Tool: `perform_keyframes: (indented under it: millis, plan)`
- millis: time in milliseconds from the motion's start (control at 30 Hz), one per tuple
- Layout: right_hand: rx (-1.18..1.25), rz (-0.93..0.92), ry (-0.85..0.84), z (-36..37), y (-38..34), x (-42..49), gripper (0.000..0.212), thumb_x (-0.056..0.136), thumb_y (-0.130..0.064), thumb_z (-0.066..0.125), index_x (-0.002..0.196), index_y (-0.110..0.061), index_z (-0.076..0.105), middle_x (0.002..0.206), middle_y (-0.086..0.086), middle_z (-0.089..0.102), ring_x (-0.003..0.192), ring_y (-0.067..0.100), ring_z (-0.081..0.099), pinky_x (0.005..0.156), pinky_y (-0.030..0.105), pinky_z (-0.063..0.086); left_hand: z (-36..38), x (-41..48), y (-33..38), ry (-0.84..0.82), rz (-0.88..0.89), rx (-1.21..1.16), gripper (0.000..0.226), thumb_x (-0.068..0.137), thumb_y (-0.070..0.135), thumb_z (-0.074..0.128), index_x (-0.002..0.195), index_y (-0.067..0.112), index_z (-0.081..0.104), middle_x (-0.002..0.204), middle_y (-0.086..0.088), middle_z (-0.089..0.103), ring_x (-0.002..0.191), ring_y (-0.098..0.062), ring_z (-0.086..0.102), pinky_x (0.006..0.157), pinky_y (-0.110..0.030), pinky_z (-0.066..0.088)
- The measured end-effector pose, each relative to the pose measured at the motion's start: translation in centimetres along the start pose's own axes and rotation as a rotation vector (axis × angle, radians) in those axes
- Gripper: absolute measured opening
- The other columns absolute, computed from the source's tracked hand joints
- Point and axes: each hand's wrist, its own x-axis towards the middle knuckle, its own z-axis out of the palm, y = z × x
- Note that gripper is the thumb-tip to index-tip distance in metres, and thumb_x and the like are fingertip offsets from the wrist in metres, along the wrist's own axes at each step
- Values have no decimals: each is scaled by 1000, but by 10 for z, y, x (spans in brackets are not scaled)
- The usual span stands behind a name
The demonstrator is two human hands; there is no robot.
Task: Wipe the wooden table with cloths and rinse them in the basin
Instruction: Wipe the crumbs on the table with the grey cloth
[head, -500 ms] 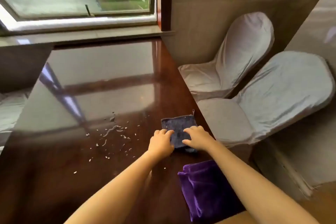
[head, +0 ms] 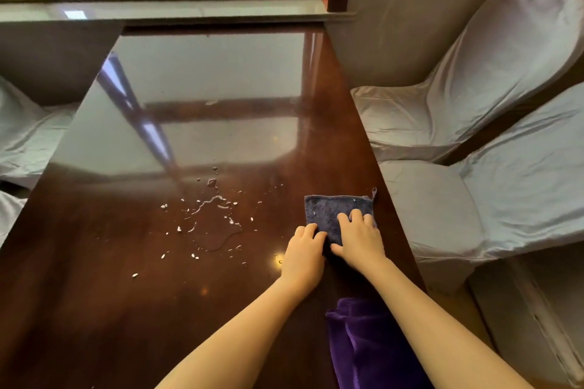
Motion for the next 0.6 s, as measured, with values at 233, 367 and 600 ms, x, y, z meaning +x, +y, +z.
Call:
perform_keyframes:
  millis: [233,367,600]
  plan:
    - [146,-86,86,4,-14,11,33,91,-28,55,118,-11,44,119,13,51,107,29,52,76,36,48,-13,10,-7,116,-47,-115,32,85,5,44,114,6,57,119,-11,57,109,-31,47,90,-40,42]
    - [223,-90,185,1,-40,29,33,89,-35,54,110,-10,47,111,13,54,104,32,53,78,39,46,-50,15,-40,178,24,-194,48,80,4,50,128,9,51,140,-11,48,126,-27,41,106,-33,32]
    - [93,-159,154,21,-70,58,63,91,-46,43,143,-16,23,153,13,19,143,31,12,118,46,7,-130,-16,-199,415,-253,-59,44,85,7,52,129,12,52,139,-14,51,127,-30,46,108,-38,31]
